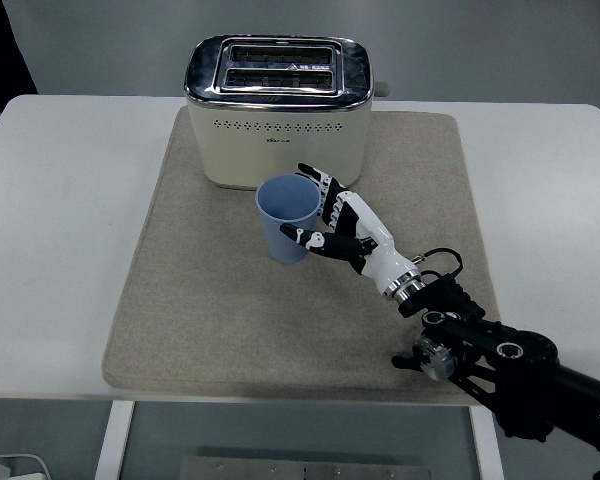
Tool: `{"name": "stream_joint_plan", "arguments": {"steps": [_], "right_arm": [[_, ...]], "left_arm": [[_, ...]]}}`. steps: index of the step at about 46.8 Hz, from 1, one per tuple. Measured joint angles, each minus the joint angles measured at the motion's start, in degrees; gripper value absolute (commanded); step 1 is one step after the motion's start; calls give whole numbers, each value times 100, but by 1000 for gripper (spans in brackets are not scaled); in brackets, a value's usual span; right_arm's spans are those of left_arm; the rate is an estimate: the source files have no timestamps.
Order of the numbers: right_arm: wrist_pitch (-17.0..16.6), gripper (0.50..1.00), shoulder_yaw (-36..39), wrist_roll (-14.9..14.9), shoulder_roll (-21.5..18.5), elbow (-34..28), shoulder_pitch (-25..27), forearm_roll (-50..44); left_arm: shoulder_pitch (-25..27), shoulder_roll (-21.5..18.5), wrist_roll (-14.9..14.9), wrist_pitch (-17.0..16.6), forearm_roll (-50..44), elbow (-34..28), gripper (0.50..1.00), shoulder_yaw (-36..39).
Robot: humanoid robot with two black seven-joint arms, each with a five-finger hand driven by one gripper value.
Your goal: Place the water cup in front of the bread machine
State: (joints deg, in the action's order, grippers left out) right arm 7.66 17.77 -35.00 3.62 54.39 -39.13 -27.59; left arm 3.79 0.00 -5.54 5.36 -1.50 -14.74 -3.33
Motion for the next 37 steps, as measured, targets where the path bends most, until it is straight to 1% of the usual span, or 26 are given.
{"name": "stream_joint_plan", "arguments": {"steps": [31, 37], "right_arm": [[-55, 924, -1, 0, 577, 36, 37, 35], [-58, 924, 4, 0, 741, 37, 37, 48]], "left_arm": [[-1, 0, 0, 3, 0, 3, 1000, -1], [-1, 0, 0, 3, 0, 2, 1000, -1]]}}
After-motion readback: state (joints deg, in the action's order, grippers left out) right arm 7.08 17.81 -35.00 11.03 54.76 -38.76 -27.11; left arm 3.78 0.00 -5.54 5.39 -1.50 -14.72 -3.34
